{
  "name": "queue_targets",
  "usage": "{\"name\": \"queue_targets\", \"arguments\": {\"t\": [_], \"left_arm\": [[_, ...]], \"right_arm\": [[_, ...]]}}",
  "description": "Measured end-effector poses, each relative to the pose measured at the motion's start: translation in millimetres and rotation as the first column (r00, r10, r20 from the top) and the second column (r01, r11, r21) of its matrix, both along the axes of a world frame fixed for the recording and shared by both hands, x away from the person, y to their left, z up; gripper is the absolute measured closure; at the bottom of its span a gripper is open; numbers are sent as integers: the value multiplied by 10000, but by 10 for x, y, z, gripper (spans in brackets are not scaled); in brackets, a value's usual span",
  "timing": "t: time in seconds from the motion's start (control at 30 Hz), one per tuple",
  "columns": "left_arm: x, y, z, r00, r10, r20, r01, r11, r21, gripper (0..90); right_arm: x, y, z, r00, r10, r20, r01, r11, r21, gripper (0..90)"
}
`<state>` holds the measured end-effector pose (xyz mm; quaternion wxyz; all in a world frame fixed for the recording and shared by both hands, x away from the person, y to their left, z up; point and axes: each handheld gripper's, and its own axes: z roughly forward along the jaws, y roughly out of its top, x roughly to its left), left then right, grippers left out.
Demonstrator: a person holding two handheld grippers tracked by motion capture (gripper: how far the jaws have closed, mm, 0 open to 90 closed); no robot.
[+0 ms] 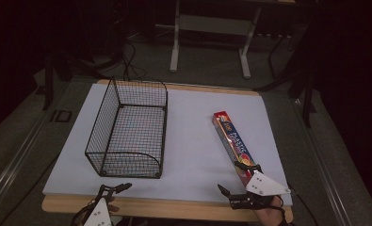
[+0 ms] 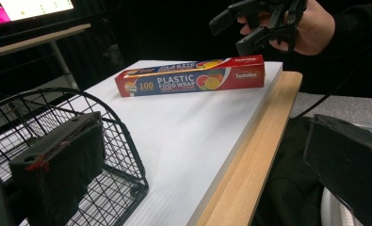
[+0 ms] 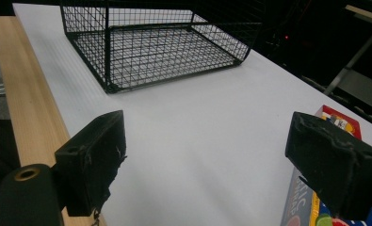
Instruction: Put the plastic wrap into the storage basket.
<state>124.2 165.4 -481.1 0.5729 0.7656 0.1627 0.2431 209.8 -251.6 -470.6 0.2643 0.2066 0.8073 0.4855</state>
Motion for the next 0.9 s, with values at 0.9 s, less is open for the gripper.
{"name": "queue_targets", "arguments": {"t": [0.9], "left_arm": [[-41, -63, 22, 9995, -213, 251, 218, 9996, -205, 0]], "right_arm": [[65, -21, 217, 9983, -351, 465, 351, 9994, -7, 136]]}}
